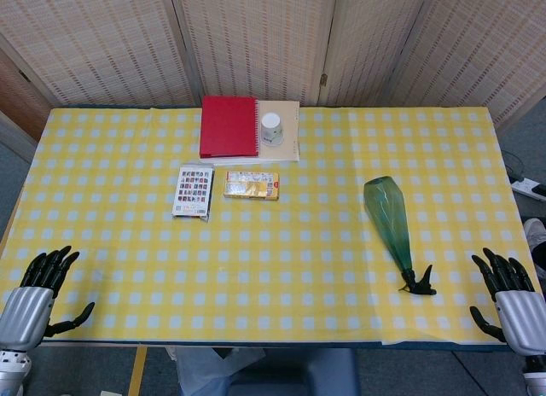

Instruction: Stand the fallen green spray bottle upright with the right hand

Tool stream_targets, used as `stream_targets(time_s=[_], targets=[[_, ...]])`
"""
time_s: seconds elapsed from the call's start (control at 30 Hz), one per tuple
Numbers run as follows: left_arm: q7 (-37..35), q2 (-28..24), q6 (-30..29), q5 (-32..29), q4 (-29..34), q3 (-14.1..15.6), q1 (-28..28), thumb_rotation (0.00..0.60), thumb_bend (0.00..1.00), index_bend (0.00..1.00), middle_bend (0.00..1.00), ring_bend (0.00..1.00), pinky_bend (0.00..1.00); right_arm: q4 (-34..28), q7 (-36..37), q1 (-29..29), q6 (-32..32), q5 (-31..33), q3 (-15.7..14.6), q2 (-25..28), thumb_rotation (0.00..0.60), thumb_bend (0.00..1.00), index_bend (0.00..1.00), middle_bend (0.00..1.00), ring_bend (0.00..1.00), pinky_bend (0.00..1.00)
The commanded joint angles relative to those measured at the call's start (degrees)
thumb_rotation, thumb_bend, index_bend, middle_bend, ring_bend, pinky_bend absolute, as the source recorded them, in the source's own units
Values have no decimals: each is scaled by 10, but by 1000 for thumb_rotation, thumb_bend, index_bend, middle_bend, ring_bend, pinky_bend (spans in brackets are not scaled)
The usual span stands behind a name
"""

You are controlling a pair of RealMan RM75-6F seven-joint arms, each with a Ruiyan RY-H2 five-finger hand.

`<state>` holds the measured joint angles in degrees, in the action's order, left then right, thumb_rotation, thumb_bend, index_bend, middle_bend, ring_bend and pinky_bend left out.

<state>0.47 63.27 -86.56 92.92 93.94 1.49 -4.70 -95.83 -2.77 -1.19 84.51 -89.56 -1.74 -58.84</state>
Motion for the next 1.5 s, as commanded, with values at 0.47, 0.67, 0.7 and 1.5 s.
stream_targets(time_s=[0.47,0.67,0.7,1.5], targets=[[1,2,8,-7,0,-2,-3,328,335,0,66,46,0,70,-70,72,-63,-50,14,-27,600,377,0,0,0,0],[6,5,14,-11,1,-3,-6,328,336,0,66,46,0,120,-112,132,-105,-85,29,-50,600,377,0,0,0,0],[6,5,13,-10,1,-3,-5,328,336,0,66,46,0,128,-119,139,-103,-92,31,-56,600,376,0,0,0,0],[0,3,6,-3,0,-1,-3,328,336,0,0,47,0,386,-208,197,-92,-150,1,-211,600,378,0,0,0,0]])
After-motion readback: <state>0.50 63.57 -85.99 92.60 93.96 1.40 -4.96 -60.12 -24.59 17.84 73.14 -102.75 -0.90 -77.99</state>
